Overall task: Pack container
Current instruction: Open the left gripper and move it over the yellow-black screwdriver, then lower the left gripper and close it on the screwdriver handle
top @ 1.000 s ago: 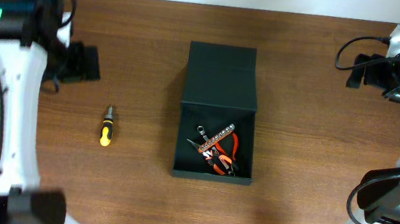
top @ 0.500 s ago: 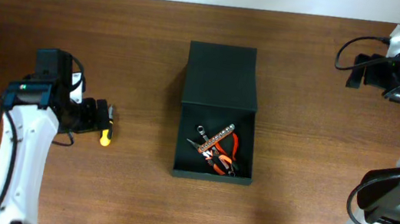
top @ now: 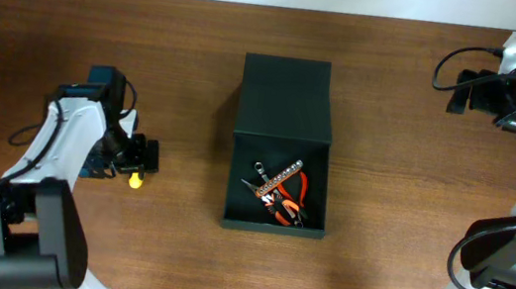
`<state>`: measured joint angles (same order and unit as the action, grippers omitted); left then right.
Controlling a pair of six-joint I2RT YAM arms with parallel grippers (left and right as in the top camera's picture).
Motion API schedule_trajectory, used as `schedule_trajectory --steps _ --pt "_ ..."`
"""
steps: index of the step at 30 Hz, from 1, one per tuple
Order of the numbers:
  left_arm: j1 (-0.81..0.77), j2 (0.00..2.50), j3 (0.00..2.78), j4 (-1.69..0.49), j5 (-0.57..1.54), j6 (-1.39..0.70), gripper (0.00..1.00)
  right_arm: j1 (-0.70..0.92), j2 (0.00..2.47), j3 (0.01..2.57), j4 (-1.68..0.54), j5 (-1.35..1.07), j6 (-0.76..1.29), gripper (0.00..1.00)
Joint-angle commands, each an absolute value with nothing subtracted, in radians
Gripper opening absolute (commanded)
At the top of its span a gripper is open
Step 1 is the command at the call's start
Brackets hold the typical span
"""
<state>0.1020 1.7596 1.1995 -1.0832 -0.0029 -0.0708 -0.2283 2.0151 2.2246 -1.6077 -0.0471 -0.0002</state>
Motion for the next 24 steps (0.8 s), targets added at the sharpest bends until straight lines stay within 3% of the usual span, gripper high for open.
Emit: schedule_trajectory --steps 1,24 --pt "0.092 1.784 1.232 -1.074 0.012 -0.051 0.99 -0.228 2.009 2.223 -1.607 -0.053 0.000 0.99" --pt "0.092 1.901 1.340 -1.085 -0.086 -0.060 0.99 -0.228 2.009 2.223 -1.607 -0.053 0.000 0.99"
